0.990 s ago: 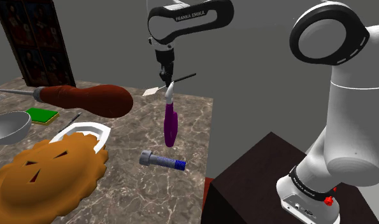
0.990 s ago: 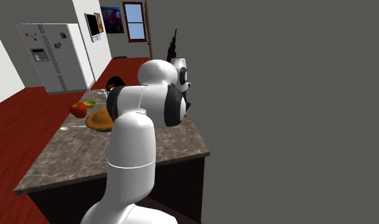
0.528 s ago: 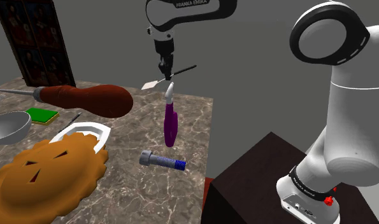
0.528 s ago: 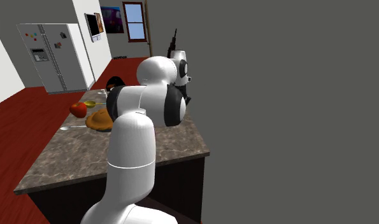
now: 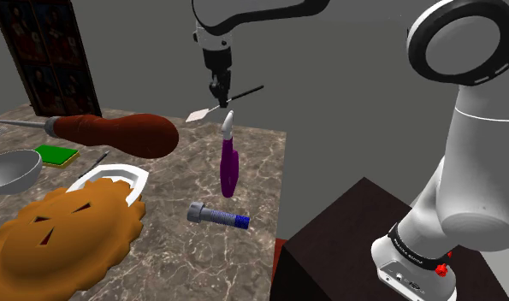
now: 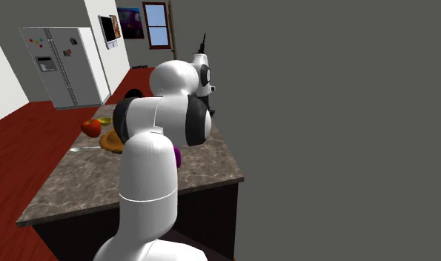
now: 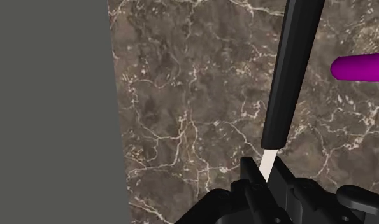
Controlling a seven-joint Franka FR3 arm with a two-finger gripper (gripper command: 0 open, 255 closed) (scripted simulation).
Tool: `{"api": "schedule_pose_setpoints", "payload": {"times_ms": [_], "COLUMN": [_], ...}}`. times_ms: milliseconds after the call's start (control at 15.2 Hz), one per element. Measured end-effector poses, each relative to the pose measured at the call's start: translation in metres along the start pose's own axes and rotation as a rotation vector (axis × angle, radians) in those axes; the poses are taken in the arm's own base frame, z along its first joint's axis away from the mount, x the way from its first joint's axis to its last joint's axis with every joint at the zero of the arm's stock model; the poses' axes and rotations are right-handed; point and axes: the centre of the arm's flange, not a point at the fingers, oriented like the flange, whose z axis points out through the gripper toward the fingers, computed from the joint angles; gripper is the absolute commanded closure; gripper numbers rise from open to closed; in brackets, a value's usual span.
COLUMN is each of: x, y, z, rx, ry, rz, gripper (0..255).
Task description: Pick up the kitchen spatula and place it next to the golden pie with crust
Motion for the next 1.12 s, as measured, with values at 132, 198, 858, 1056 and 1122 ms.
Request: {"api": "schedule_pose_setpoints", "payload": {"times_ms": [132, 198, 858, 1056, 1122], "x": [0.001, 0.002, -0.009, -0.012, -0.012], "y": [-0.024, -0.039, -0.169, -0.208, -0.220], "z": [0.001, 0.001, -0.003, 0.002, 0.000], "rx": [0.000, 0.000, 0.000, 0.000, 0.000], "ry": [0.000, -0.001, 0.000, -0.001, 0.000], "rz": [0.000, 0.000, 0.000, 0.000, 0.000], "gripper": [255, 255, 255, 255, 255]}}
